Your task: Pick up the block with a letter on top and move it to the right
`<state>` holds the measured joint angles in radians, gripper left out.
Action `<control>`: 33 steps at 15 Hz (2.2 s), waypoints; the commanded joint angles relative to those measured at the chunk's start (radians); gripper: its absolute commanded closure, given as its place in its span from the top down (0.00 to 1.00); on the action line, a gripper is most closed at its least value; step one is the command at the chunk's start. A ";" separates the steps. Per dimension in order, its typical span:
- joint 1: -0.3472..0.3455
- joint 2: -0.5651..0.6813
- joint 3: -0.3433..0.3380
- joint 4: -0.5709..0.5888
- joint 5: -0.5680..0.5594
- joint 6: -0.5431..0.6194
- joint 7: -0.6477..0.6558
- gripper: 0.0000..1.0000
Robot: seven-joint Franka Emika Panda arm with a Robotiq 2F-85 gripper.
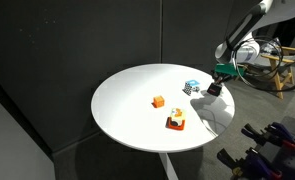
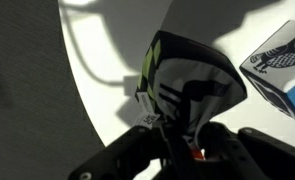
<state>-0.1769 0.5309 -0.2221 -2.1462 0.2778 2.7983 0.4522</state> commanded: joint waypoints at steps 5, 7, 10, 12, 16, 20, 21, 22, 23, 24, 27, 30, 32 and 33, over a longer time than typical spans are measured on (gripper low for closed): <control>0.069 0.023 -0.060 0.001 0.044 0.060 0.203 0.48; 0.072 0.022 -0.057 -0.003 0.037 0.047 0.211 0.61; 0.073 -0.005 -0.044 -0.031 0.022 0.030 0.177 0.86; 0.084 -0.031 -0.045 -0.055 0.007 0.024 0.153 0.99; 0.101 -0.117 -0.041 -0.124 -0.020 0.013 0.069 1.00; 0.103 -0.241 -0.023 -0.218 -0.086 -0.006 -0.087 1.00; 0.105 -0.274 -0.020 -0.244 -0.109 -0.006 -0.119 1.00; 0.103 -0.306 -0.013 -0.268 -0.129 -0.014 -0.153 1.00; 0.102 -0.338 -0.005 -0.292 -0.151 -0.019 -0.186 1.00; 0.098 -0.371 0.008 -0.316 -0.165 -0.033 -0.222 1.00; 0.098 -0.478 0.030 -0.403 -0.232 -0.080 -0.309 1.00; 0.090 -0.596 0.049 -0.485 -0.293 -0.165 -0.404 1.00; 0.083 -0.680 0.056 -0.539 -0.344 -0.211 -0.426 1.00; 0.078 -0.720 0.060 -0.562 -0.365 -0.234 -0.430 1.00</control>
<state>-0.0703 -0.0377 -0.1805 -2.6159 -0.0272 2.6299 0.0680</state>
